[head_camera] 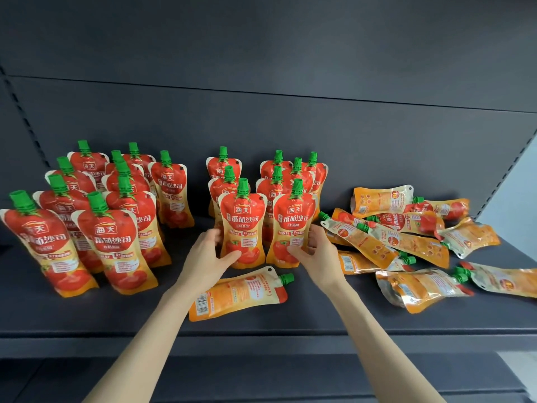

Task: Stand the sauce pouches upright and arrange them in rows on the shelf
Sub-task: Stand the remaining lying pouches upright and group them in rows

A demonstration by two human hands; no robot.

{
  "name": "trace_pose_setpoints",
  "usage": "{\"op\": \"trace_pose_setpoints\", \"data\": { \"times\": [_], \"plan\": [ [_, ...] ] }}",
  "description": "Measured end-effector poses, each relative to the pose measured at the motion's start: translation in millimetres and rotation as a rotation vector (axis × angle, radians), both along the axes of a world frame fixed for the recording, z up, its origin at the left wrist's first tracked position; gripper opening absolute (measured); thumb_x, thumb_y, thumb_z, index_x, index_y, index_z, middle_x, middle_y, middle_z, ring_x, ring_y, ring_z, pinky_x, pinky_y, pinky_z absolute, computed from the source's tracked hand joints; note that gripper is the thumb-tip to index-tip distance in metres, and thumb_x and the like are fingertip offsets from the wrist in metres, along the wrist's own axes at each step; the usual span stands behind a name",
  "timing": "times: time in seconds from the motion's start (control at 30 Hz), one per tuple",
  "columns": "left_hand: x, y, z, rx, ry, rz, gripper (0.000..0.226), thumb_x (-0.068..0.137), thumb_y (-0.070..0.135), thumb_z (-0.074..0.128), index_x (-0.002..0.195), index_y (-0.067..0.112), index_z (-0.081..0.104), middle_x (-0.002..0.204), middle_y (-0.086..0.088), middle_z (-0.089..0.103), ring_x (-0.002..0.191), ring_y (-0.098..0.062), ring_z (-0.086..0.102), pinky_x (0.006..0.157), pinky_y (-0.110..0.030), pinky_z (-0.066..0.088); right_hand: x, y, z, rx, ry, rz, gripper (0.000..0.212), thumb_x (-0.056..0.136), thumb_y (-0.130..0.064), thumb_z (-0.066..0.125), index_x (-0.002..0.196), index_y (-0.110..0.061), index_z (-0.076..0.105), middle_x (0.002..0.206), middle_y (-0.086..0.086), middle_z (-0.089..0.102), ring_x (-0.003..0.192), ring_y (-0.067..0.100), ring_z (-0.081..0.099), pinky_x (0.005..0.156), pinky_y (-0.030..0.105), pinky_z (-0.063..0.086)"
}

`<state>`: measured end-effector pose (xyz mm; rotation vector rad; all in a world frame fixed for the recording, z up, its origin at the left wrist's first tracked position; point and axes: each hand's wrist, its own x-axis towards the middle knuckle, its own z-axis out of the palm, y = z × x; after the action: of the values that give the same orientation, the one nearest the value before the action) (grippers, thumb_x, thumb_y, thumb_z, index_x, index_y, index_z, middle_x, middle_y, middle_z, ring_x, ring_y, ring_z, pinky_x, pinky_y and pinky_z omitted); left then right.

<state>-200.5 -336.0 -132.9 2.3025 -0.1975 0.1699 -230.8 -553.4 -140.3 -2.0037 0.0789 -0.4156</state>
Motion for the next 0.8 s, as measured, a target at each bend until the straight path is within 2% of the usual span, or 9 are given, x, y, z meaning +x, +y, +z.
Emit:
{"op": "trace_pose_setpoints", "data": {
  "times": [0.1, 0.17, 0.3, 0.37, 0.43, 0.63, 0.8],
  "plan": [
    [-15.6, 5.3, -4.2, -0.001, -0.106, 0.001, 0.046, 0.081, 0.037, 0.067, 0.119, 0.014, 0.052, 0.119, -0.002, 0.056, 0.107, -0.013, 0.054, 0.082, -0.023, 0.042, -14.6, -4.9, -2.5, -0.071, -0.052, -0.043, 0.045, 0.083, -0.021, 0.069, 0.123, -0.013, 0.050, 0.112, -0.009, 0.059, 0.101, 0.005, 0.056, 0.074, 0.006, 0.044],
    [-27.5, 2.4, -6.6, 0.042, -0.105, -0.079, 0.042, 0.081, 0.042, 0.066, 0.115, 0.020, 0.054, 0.115, 0.004, 0.057, 0.106, -0.010, 0.055, 0.085, -0.025, 0.045, -24.8, -9.4, -4.3, -0.124, -0.078, -0.082, 0.041, 0.084, -0.022, 0.068, 0.121, -0.012, 0.054, 0.111, -0.008, 0.058, 0.101, 0.005, 0.054, 0.078, 0.006, 0.041],
    [-46.5, -9.5, -11.7, 0.288, 0.005, -0.253, 0.049, 0.081, 0.056, 0.058, 0.121, 0.028, 0.050, 0.126, 0.012, 0.052, 0.113, -0.011, 0.050, 0.093, -0.035, 0.045, -40.3, -22.8, -7.1, -0.191, -0.075, -0.159, 0.034, 0.085, -0.020, 0.067, 0.117, -0.010, 0.059, 0.114, 0.002, 0.062, 0.103, 0.015, 0.056, 0.088, 0.027, 0.047],
    [-51.9, -13.8, -14.9, 0.436, -0.004, -0.287, 0.062, 0.078, 0.065, 0.054, 0.127, 0.029, 0.046, 0.130, 0.012, 0.049, 0.117, -0.012, 0.047, 0.095, -0.033, 0.042, -47.8, -31.4, -8.7, -0.254, -0.082, -0.183, 0.028, 0.085, -0.018, 0.066, 0.112, -0.011, 0.061, 0.111, 0.003, 0.064, 0.105, 0.019, 0.057, 0.086, 0.031, 0.047],
    [-54.5, -17.2, -16.6, 0.503, -0.024, -0.293, 0.068, 0.078, 0.066, 0.054, 0.133, 0.029, 0.040, 0.135, 0.012, 0.045, 0.121, -0.013, 0.043, 0.097, -0.032, 0.039, -54.9, -42.1, -10.9, -0.329, -0.086, -0.216, 0.024, 0.085, -0.019, 0.066, 0.108, -0.012, 0.063, 0.109, 0.002, 0.065, 0.106, 0.022, 0.055, 0.084, 0.032, 0.045],
    [-65.2, -41.7, -16.6, 0.475, -0.089, -0.343, 0.063, 0.083, 0.055, 0.056, 0.137, 0.026, 0.040, 0.139, 0.009, 0.045, 0.124, -0.012, 0.043, 0.095, -0.027, 0.040, -66.8, -85.4, -7.9, -0.512, -0.034, -0.358, 0.027, 0.084, -0.024, 0.067, 0.108, -0.011, 0.064, 0.113, 0.006, 0.063, 0.110, 0.032, 0.049, 0.090, 0.041, 0.038],
    [-72.6, -65.5, -15.7, 0.351, -0.128, -0.368, 0.055, 0.084, 0.051, 0.056, 0.133, 0.026, 0.047, 0.132, 0.010, 0.053, 0.118, -0.009, 0.049, 0.091, -0.028, 0.046, -57.6, -120.0, 1.7, -0.551, 0.085, -0.325, 0.045, 0.086, -0.033, 0.064, 0.125, -0.012, 0.055, 0.135, 0.006, 0.053, 0.125, 0.032, 0.040, 0.100, 0.045, 0.034]
  ]
}}
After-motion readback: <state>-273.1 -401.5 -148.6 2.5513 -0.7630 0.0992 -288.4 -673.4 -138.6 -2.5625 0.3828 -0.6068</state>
